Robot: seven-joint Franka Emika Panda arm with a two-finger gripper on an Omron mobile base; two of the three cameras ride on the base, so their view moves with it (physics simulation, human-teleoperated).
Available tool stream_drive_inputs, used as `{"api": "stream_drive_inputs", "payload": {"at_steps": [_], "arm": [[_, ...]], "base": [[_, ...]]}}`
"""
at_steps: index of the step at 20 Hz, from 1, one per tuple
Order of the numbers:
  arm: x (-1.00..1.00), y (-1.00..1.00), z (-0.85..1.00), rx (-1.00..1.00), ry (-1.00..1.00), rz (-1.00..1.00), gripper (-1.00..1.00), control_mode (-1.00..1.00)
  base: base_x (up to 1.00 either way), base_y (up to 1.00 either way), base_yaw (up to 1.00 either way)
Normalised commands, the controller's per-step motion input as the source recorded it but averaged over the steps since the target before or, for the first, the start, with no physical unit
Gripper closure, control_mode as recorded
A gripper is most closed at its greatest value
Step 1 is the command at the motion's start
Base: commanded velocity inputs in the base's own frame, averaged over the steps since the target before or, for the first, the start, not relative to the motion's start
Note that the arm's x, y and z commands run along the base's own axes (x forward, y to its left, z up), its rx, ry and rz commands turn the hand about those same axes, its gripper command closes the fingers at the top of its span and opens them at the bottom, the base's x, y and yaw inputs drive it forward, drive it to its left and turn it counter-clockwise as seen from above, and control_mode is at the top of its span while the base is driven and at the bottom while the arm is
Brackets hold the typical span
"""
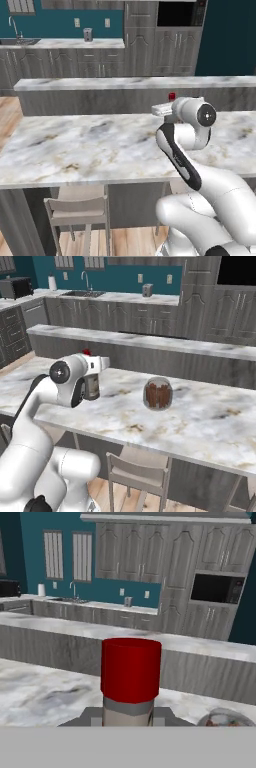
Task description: Open the cabinet directly in front. Then move the liquor and the cup to the dining counter with the jar on it.
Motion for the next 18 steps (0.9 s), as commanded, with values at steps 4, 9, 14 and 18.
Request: {"api": "stream_drive_inputs", "payload": {"at_steps": [4,9,14,18], "arm": [[0.35,-0.18,-0.54,0.04,0.0,0.0,1.0,-1.0],[0.14,-0.15,-0.63,0.06,0.0,0.0,1.0,-1.0],[0.13,-0.08,-0.19,0.0,0.0,0.0,1.0,-1.0],[0.28,-0.01,-0.06,0.0,0.0,0.0,1.0,-1.0]], "base": [[0.0,0.0,0.0],[0.0,0.0,0.0],[0.0,0.0,0.0],[0.0,0.0,0.0]]}}
